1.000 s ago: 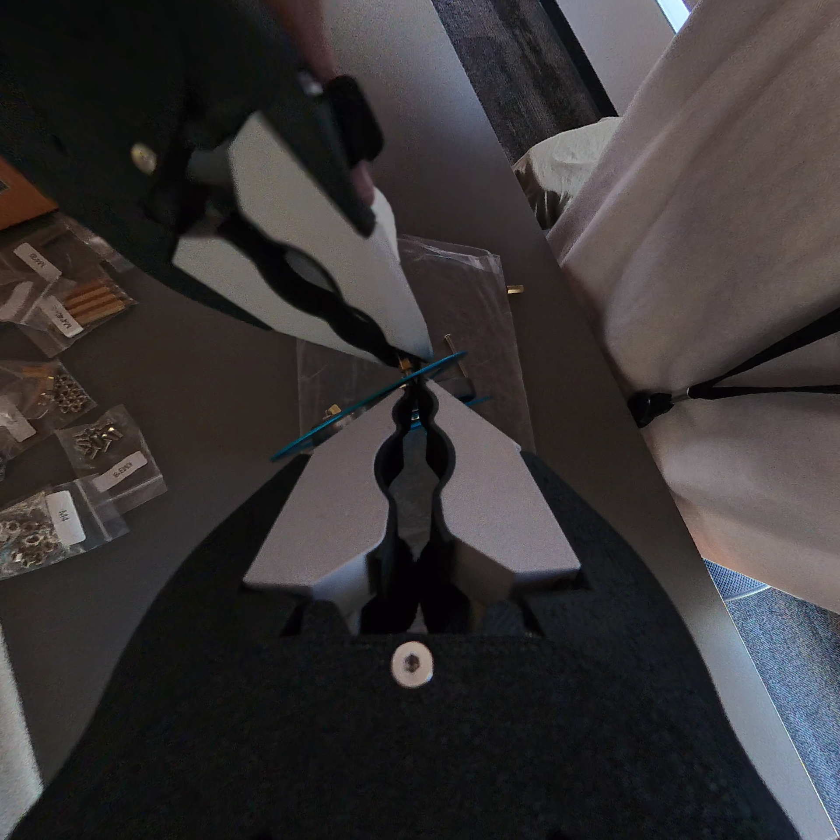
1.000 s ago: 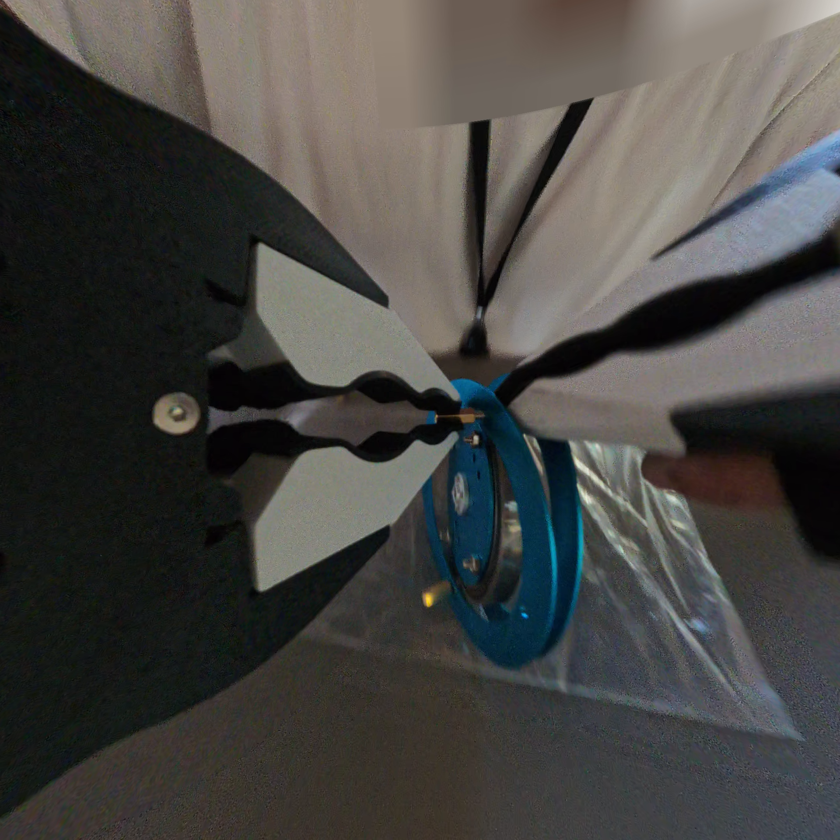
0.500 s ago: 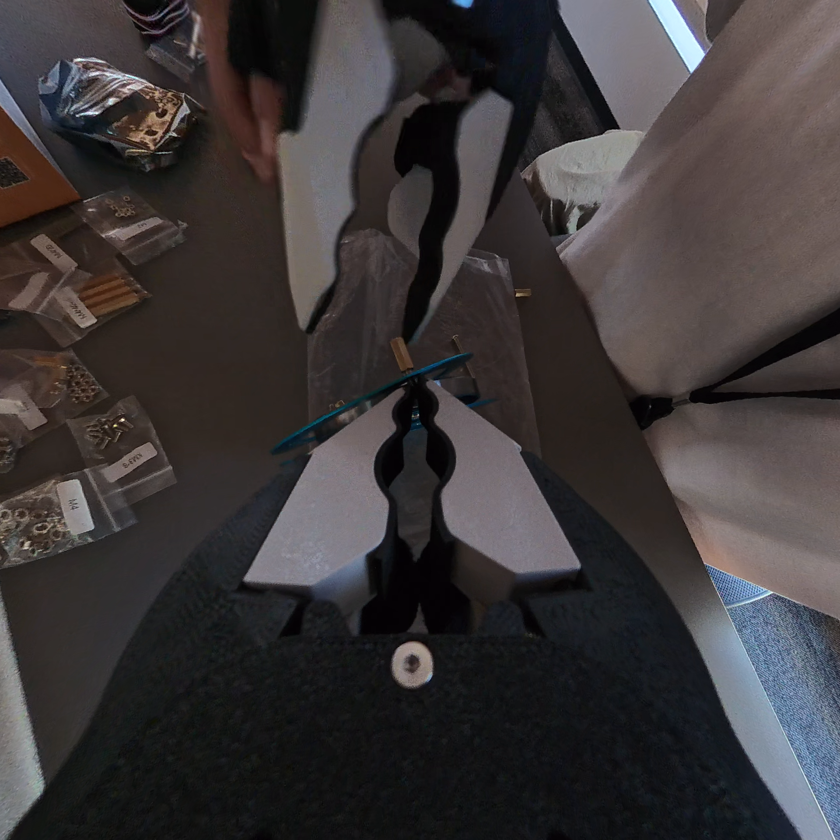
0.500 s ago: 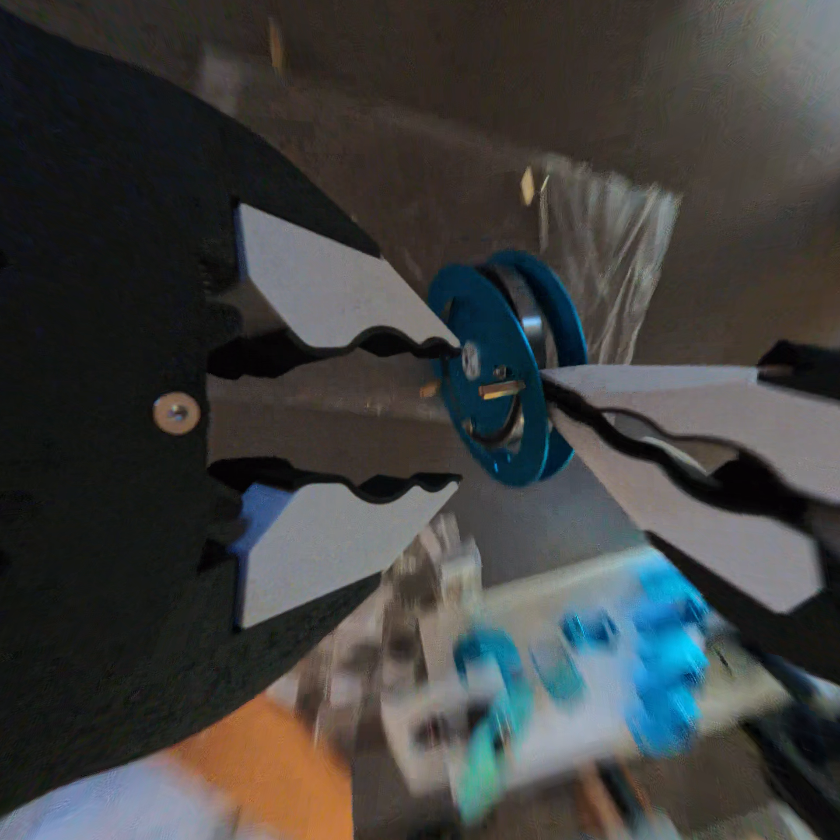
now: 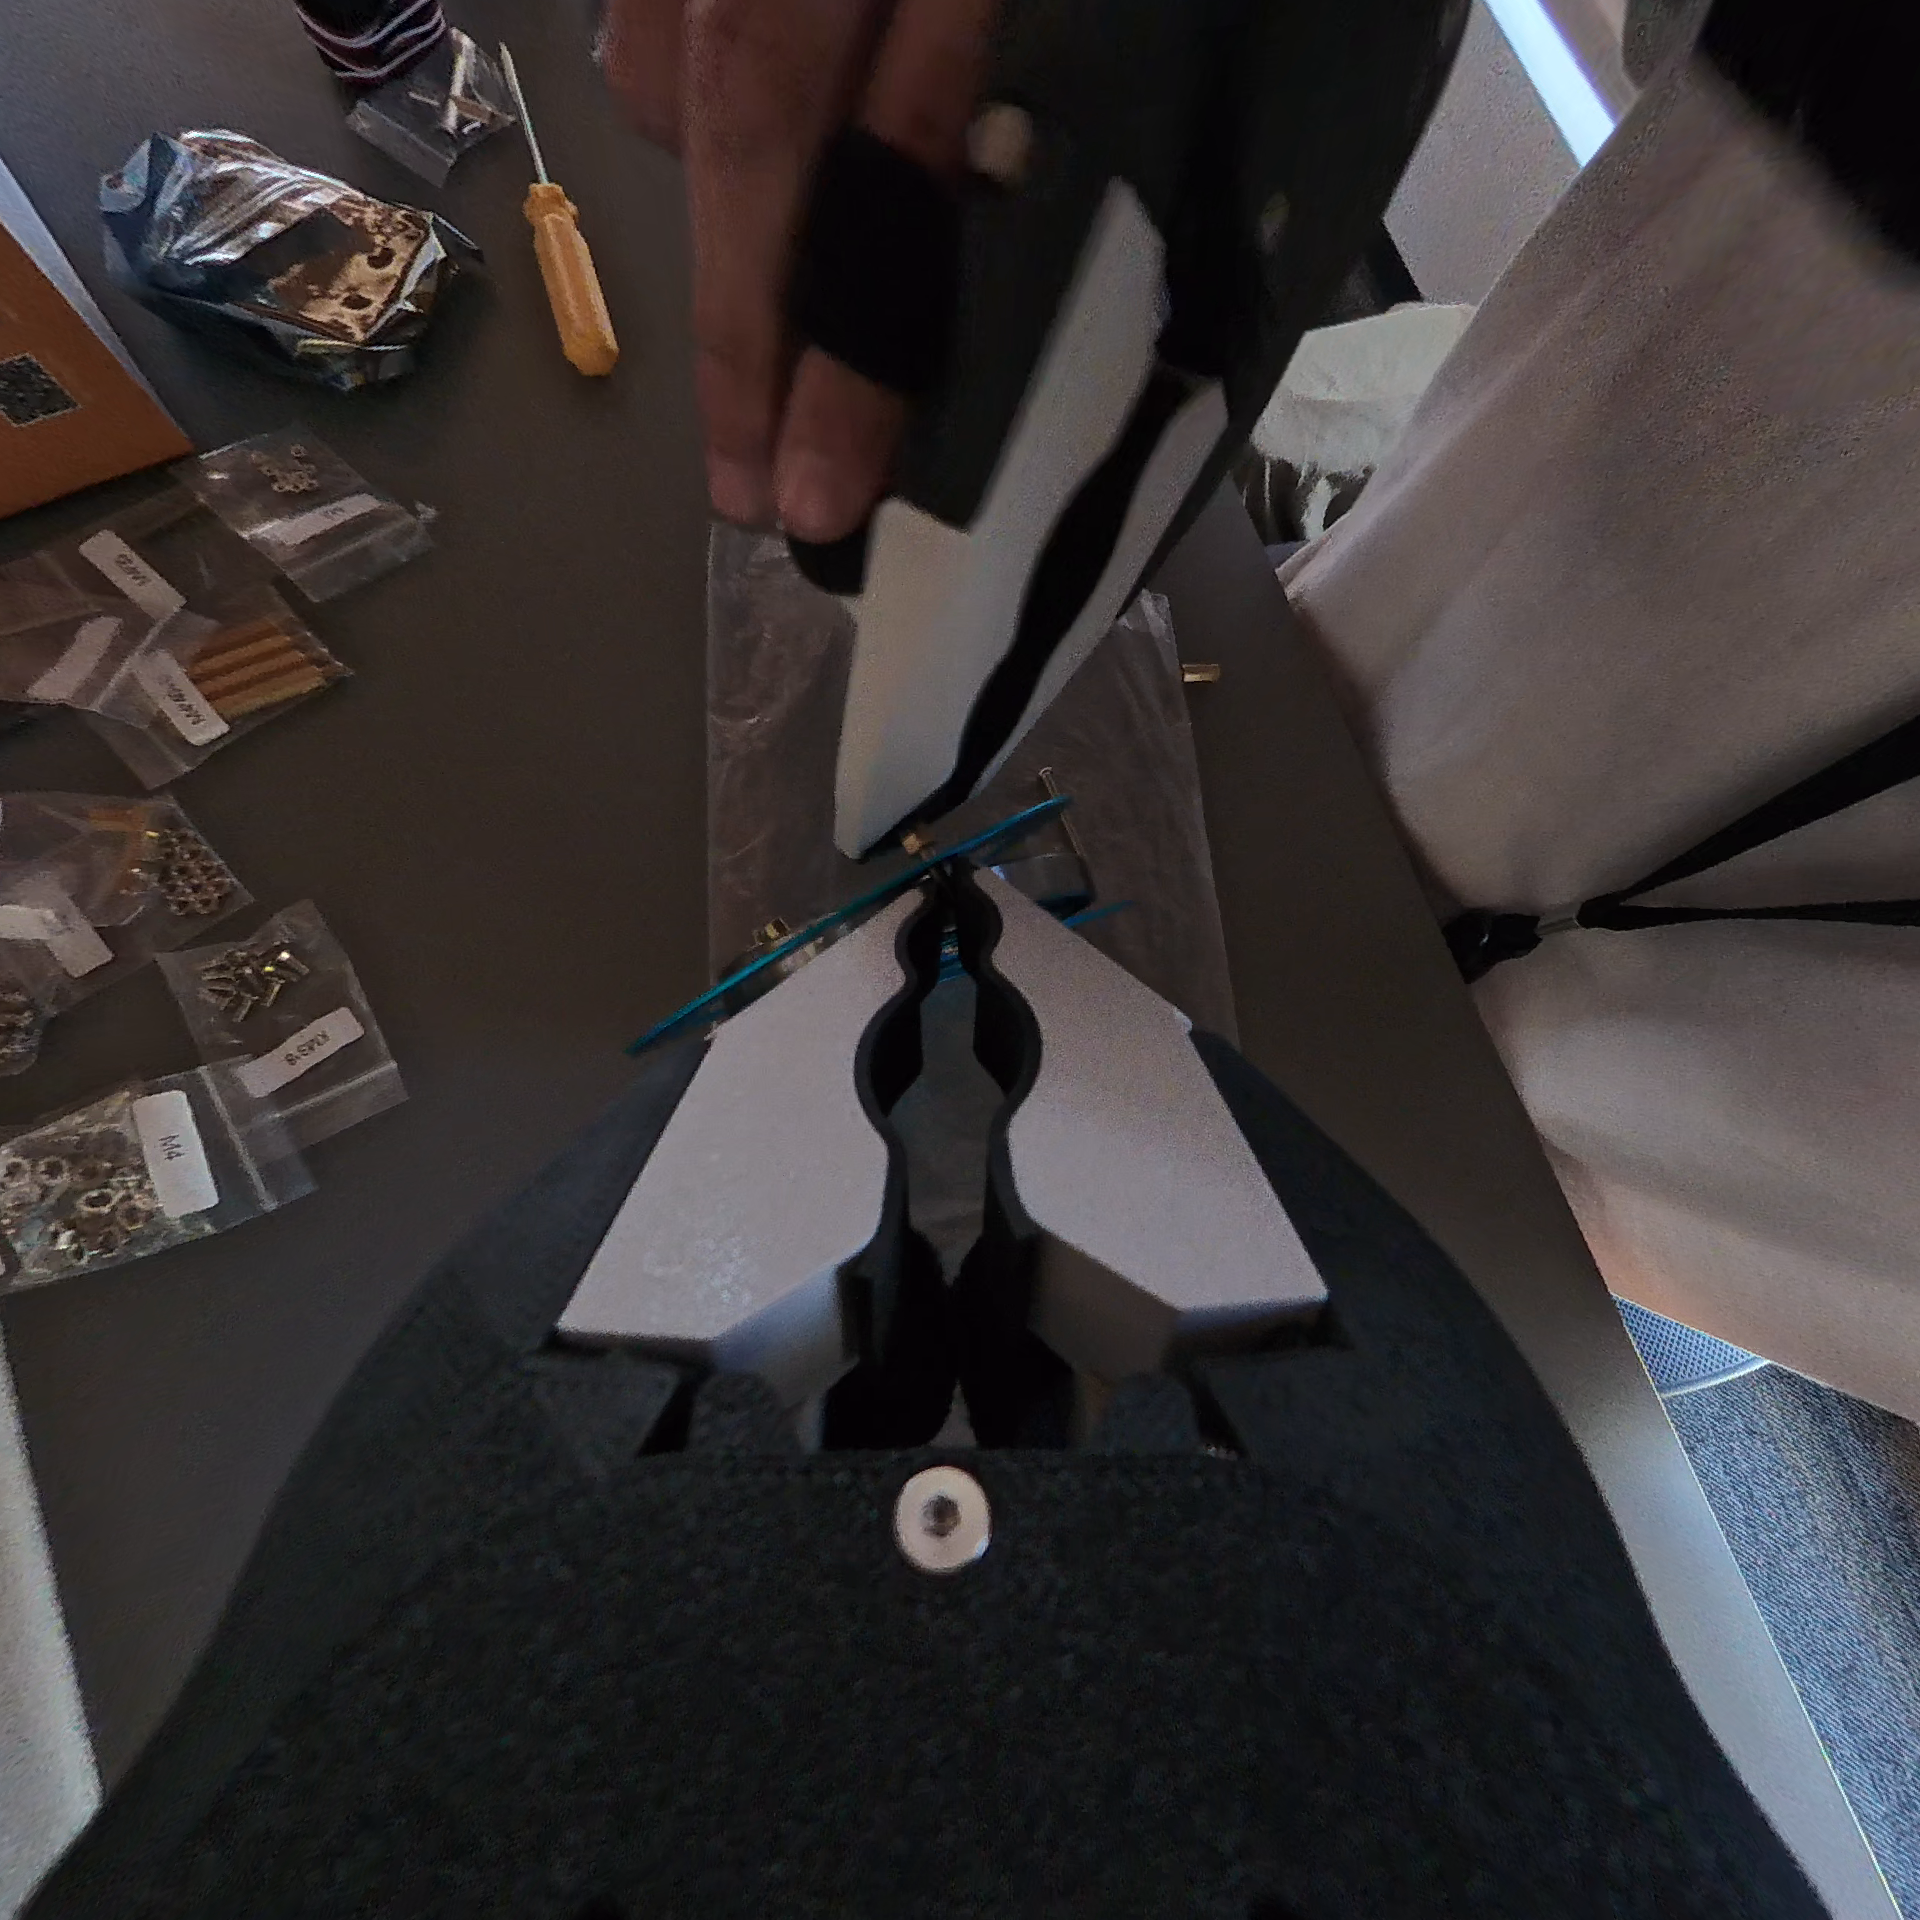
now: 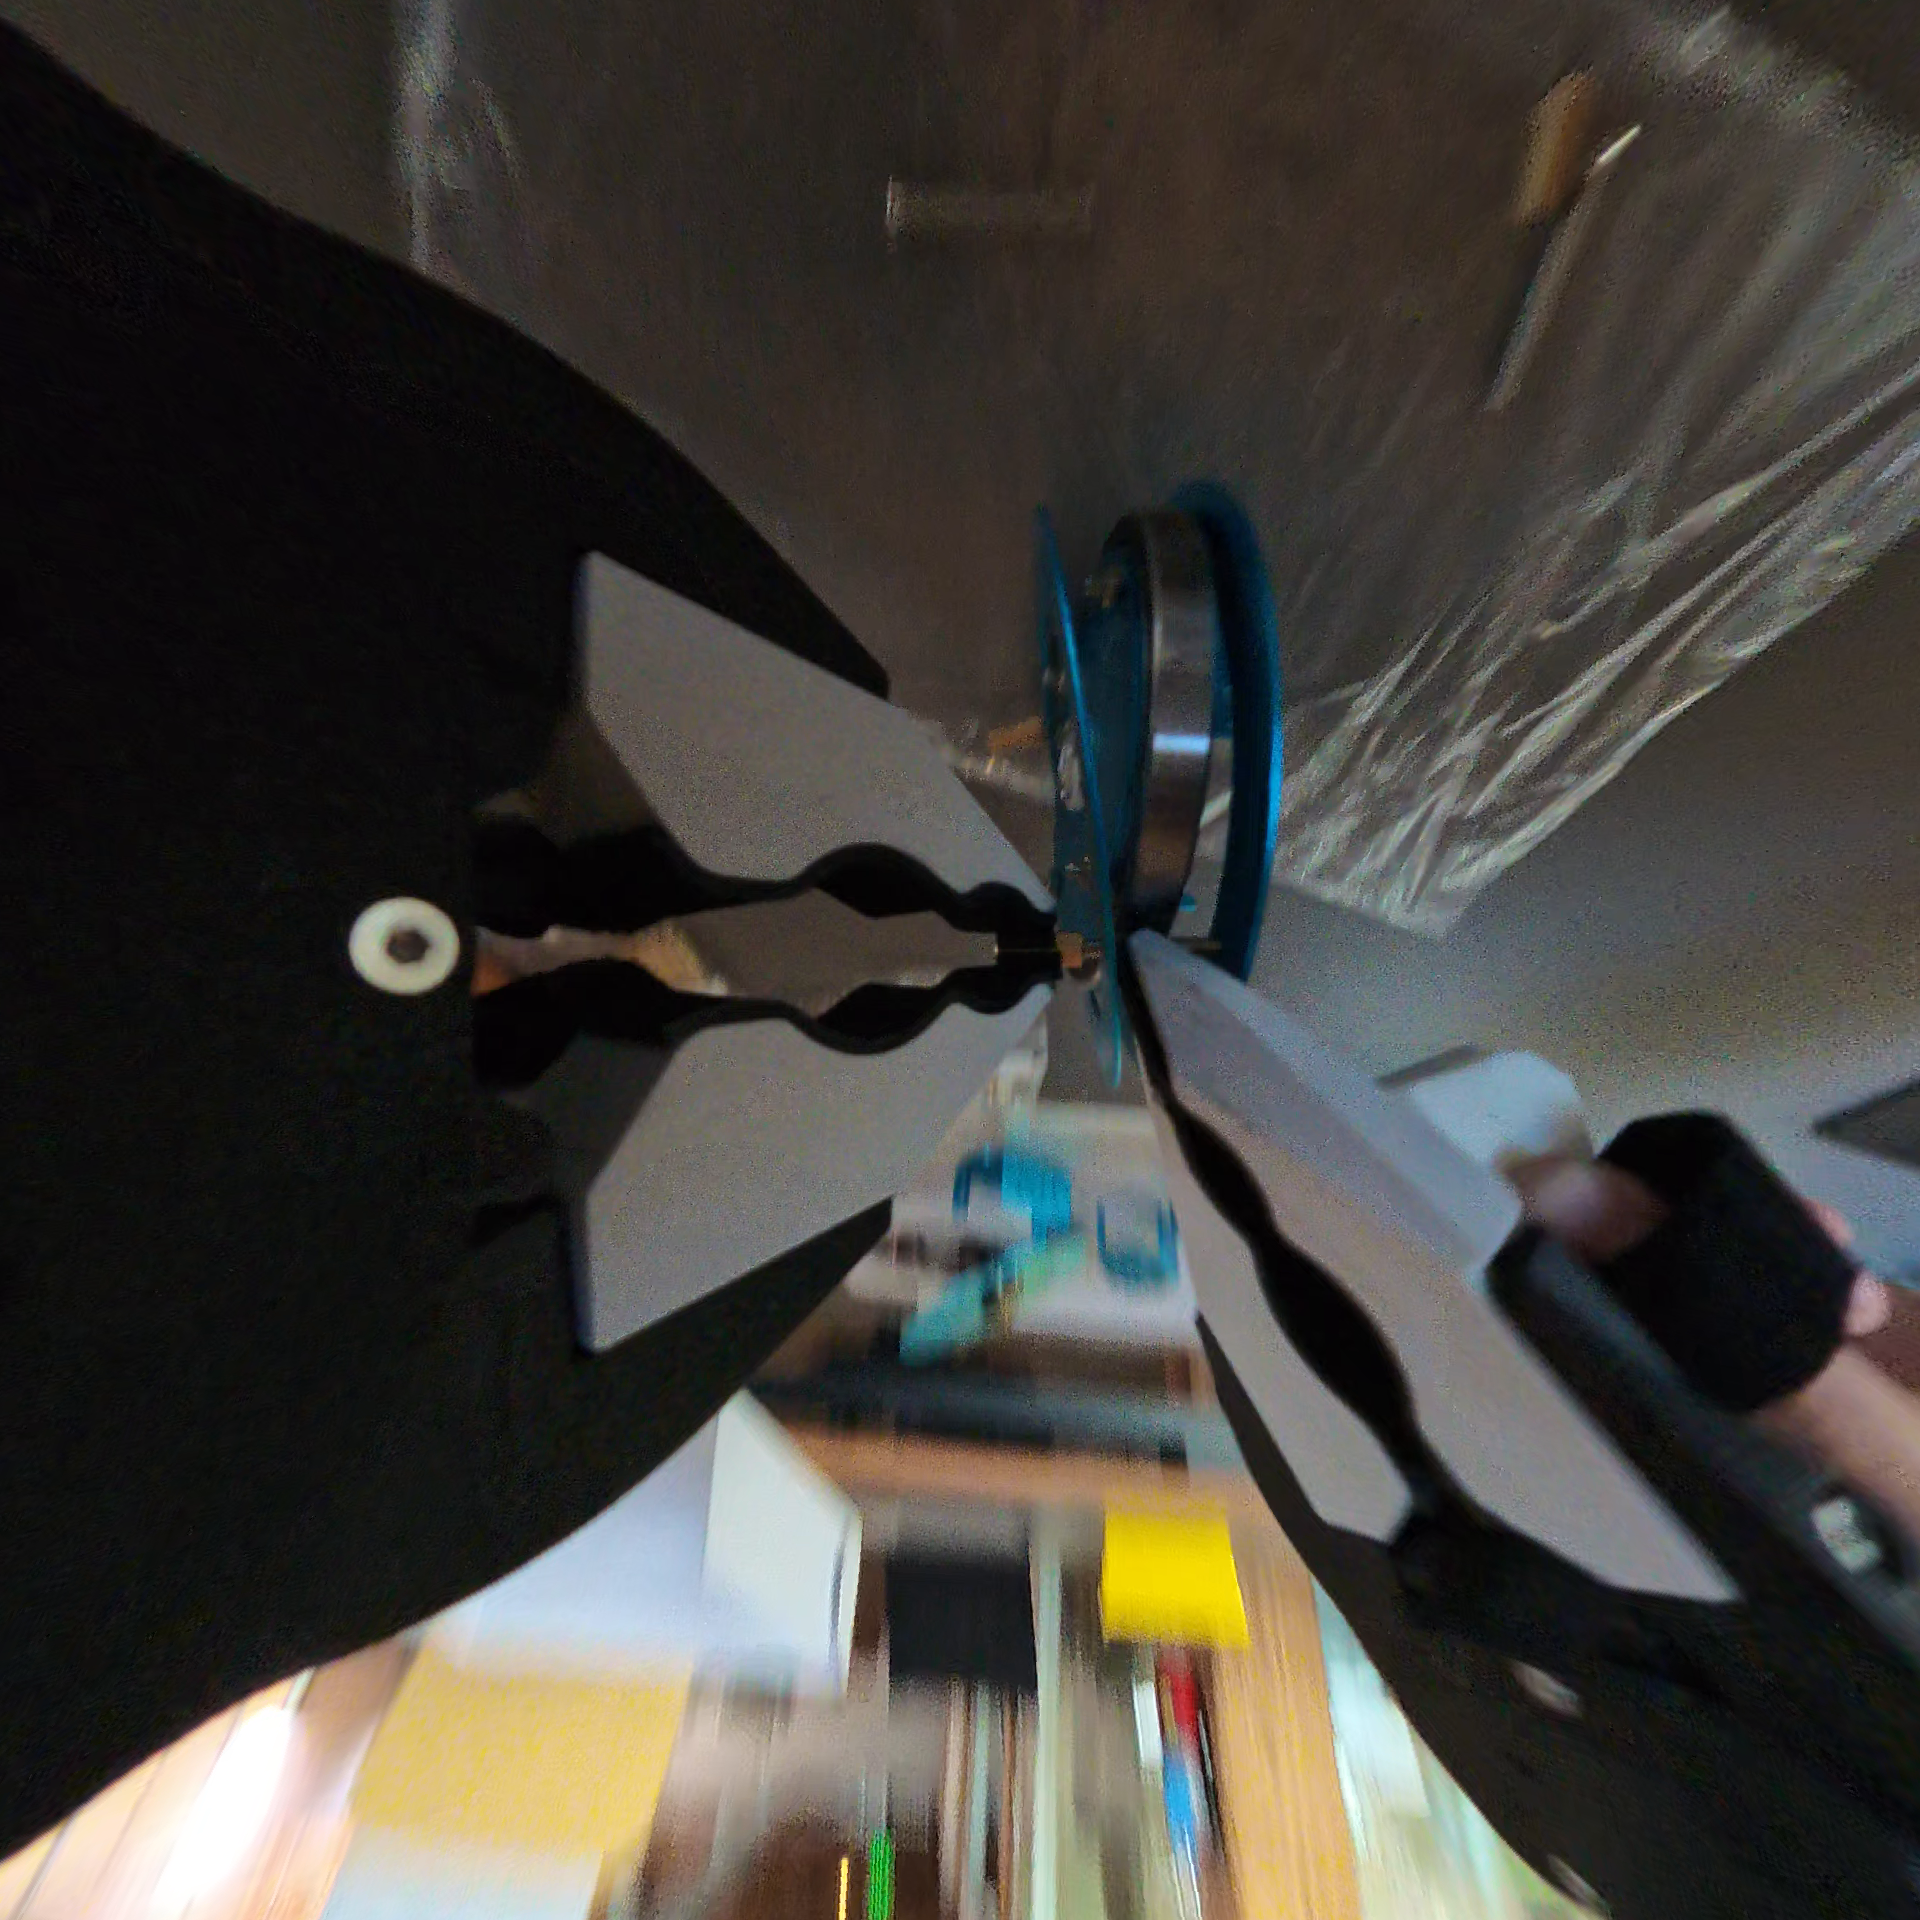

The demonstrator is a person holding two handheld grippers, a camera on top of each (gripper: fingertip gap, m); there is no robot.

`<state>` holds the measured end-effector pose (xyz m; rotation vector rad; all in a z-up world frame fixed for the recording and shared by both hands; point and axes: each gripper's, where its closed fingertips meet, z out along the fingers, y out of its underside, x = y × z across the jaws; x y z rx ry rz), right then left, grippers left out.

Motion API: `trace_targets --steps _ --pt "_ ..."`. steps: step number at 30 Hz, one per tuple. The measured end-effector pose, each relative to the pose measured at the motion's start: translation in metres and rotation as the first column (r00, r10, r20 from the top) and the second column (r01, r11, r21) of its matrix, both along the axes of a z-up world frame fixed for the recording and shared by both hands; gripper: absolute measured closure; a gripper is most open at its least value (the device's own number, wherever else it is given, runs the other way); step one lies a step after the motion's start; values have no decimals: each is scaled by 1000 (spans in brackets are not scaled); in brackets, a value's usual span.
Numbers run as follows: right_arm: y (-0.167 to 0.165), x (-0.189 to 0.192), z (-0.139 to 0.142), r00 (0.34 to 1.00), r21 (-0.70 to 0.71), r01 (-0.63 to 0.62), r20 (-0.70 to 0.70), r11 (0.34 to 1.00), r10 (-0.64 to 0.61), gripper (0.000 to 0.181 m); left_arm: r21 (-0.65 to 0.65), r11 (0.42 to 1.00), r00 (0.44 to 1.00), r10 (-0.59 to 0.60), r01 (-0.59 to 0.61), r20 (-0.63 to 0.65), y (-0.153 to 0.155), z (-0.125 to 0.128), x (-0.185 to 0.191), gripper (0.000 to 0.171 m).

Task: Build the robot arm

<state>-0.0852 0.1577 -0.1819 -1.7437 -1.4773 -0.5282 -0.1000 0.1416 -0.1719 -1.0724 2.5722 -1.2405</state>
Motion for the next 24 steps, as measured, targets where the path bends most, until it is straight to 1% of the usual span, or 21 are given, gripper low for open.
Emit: trace_targets --steps 2,3,4,5,6,7,9,10,12,13,14,15,16,17,18,19,20,21,22,23,24 --pt "-4 -3 -3 975 -261 -14 -219 965 -44 177 2 1000 1000 -1 1 0 0 0 0 170" --pt "-6 -5 -4 940 -388 -58 -332 920 -81 177 3 1000 1000 -2 2 1 0 0 0 170" --pt "-10 -8 -5 881 -535 -115 -444 837 -163 177 3 1000 1000 -5 5 0 0 0 -1 170" --pt "-15 -11 -5 805 -682 -186 -518 707 -288 177 2 1000 1000 -7 7 0 -1 0 -1 170" --pt "-19 -13 -4 730 -781 -276 -549 560 -406 177 1 1000 1000 -11 11 1 -2 0 -1 170" --pt "-23 -15 -3 664 -837 -368 -541 404 -516 178 1 1000 1000 -13 13 1 -3 0 -1 170" --pt "-28 -18 1 563 -846 -519 -444 119 -697 178 2 1000 1000 -19 19 0 -4 0 -2 170" --pt "-29 -20 2 532 -819 -573 -389 19 -752 178 0 1000 1000 -22 22 -2 -4 0 -2 170" --pt "-30 -22 4 472 -768 -638 -337 -52 -815 177 -4 1000 1000 -24 24 -4 -4 0 -3 170" --pt "-29 -22 4 448 -760 -649 -352 -29 -822 177 -5 1000 1000 -20 20 -2 -3 0 -2 170" --pt "-30 -20 4 441 -765 -643 -406 33 -800 177 -5 1000 1000 -15 15 2 -3 0 -1 170" --pt "-31 -16 0 456 -786 -607 -468 120 -757 171 -7 1000 1000 -13 13 4 -3 0 0 170" --pt "-29 -11 -6 469 -803 -542 -535 249 -703 156 -10 1000 1000 -15 15 2 -4 0 0 170" --pt "-25 -7 -13 495 -801 -450 -592 395 -636 140 -13 1000 1000 -16 16 1 -4 0 0 170" --pt "-22 -1 -19 552 -769 -341 -629 540 -547 128 -13 1000 1000 -15 15 2 -4 0 1 170" --pt "-18 6 -24 635 -702 -212 -628 680 -450 122 -14 1000 1000 -13 13 2 -3 0 1 170" --pt "-16 12 -27 728 -599 -97 -588 795 -353 123 -15 1000 1000 -11 11 2 -3 0 1 170" --pt "-14 16 -28 805 -474 -3 -523 880 -280 123 -17 1000 1000 -9 9 2 -3 0 2 170" --pt "-11 19 -24 870 -320 75 -442 944 -218 127 -17 1000 1000 -8 8 2 -2 0 2 170" --pt "-9 19 -17 922 -152 111 -354 982 -159 137 -17 1000 1000 -7 7 2 -2 0 2 170" --pt "-7 16 -8 958 13 108 -267 994 -101 149 -15 1000 1000 -5 5 3 -2 0 2 170"
